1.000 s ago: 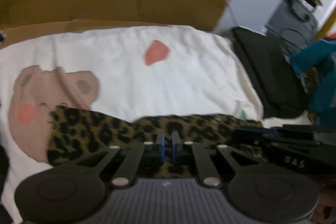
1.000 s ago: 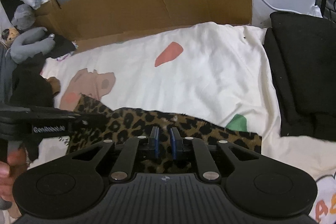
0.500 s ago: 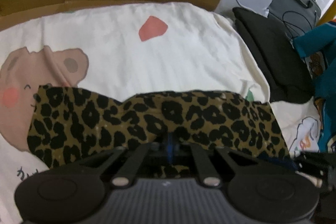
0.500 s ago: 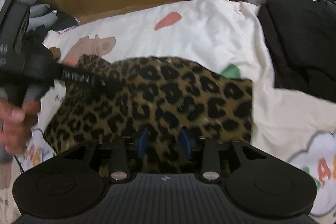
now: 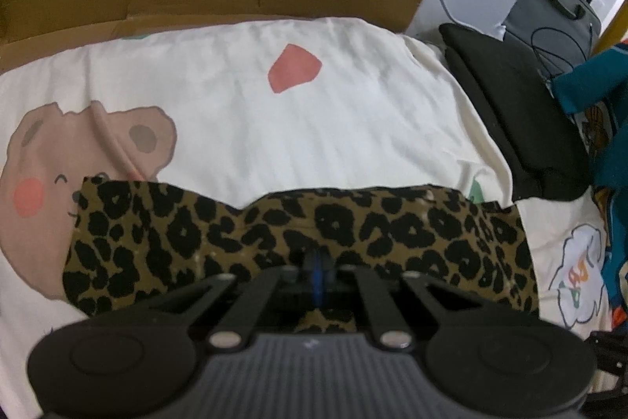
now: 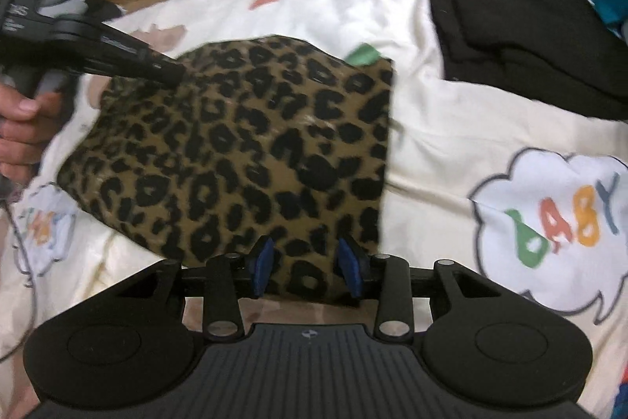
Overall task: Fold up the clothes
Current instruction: 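Open both grippers and release the folded skirt onto the blanket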
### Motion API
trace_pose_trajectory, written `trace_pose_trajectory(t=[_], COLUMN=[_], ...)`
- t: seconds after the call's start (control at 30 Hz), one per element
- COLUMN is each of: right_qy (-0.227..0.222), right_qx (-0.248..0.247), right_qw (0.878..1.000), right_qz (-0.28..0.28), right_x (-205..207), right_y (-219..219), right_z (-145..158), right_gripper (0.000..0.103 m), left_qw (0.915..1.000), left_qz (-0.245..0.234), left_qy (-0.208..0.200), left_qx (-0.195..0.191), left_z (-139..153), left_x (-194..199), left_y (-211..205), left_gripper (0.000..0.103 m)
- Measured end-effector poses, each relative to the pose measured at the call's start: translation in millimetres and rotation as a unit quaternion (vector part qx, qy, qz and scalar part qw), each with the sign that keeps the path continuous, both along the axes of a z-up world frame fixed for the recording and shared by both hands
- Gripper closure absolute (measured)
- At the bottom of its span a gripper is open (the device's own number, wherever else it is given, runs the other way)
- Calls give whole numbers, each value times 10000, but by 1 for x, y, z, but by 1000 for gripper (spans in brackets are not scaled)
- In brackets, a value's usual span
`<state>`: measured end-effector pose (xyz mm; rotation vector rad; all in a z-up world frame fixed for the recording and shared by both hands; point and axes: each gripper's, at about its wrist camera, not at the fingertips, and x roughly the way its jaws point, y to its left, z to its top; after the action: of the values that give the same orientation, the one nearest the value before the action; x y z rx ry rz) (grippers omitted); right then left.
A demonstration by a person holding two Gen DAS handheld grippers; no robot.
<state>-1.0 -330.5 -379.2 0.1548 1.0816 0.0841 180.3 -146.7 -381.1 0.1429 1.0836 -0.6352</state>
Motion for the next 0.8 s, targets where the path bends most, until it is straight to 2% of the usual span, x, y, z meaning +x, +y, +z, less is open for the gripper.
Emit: trace_pose_trajectory(t=[0.1, 0.2, 0.33, 0.53, 0.63, 0.7, 0.8], right_qy=[80, 69, 66, -142, -224, -264, -152], right_qx=[110, 56, 138, 322, 403, 454, 511], right_qw=[9998, 9999, 9994, 9981, 9977, 9976, 9981], right_qz=[-147, -119, -303, -504, -493, -454, -310], right_x=[-2, -1, -2, -8, -10, -12, -12], right_y=[-6, -4, -7, -7, -1, 3, 12], right_z=[-5, -6, -3, 20, 26, 29, 23], right_gripper=[57, 57, 57, 57, 57, 57, 57], left_qw=[9999, 9997, 9997, 9992, 9988, 9982, 9974], left_qz=[92, -36, -175, -375, -471, -578, -667], left_qy=[-98, -221, -183, -133, -109, -128, -91], left_qx=[40, -10, -16, 9, 50, 132, 263], left_z=[7, 19, 30, 38, 37, 31, 21], left_x=[-3, -17, -41, -76, -91, -99, -107], left_y=[3, 14, 34, 46, 48, 47, 49], left_gripper=[100, 96, 95, 93, 83, 70, 69])
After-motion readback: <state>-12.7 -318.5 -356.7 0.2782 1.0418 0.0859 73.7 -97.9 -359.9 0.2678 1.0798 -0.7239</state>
